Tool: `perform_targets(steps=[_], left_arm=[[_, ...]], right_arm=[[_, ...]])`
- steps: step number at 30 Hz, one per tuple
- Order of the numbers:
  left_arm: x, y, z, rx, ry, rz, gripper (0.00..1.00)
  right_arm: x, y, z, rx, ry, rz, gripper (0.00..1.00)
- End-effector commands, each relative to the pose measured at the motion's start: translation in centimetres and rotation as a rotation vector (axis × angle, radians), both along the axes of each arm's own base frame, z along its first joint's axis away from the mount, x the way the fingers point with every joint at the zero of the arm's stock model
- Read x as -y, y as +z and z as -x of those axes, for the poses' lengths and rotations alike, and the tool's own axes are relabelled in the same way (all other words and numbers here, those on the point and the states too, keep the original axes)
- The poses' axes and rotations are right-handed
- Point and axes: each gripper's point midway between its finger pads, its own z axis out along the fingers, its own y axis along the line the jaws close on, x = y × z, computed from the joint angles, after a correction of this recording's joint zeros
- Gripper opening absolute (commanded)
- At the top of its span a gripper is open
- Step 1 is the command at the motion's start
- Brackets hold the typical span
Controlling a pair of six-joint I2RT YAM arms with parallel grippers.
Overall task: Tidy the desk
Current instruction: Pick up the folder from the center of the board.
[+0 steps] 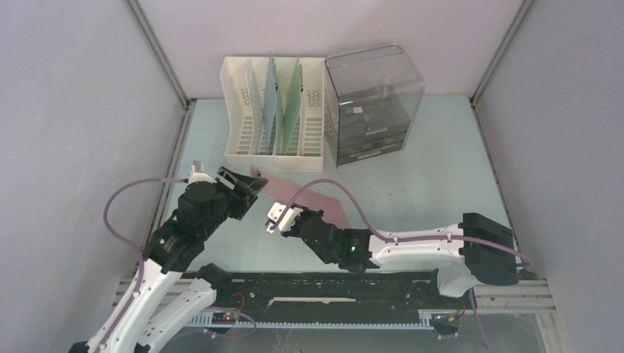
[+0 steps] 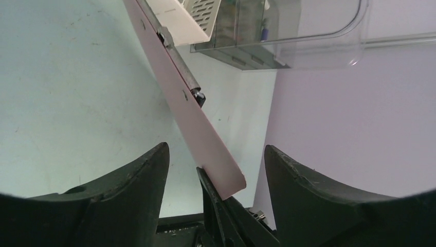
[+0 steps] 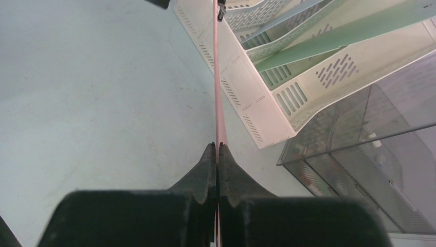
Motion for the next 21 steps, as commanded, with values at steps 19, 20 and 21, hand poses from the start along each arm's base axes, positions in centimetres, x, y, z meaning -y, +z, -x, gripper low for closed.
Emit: perform_targets(steps=[19, 20, 21], left_arm=[[3.4, -0.9, -2.3, -0.021, 0.051, -0.157, 0.18], [3.5, -0.9, -2.3, -0.018, 0.045, -0.157, 0.09], [3.6, -0.8, -2.3, -0.011, 0.04, -0.156, 0.03]], right_arm=[[0.2, 3.2, -0.3, 0.067, -0.048, -0.125, 0.0], [0.1, 3.3, -0.2, 0.069, -0.046, -0.126, 0.0], [0.1, 3.3, -0.1, 0.07, -0.044, -0.127, 0.0]])
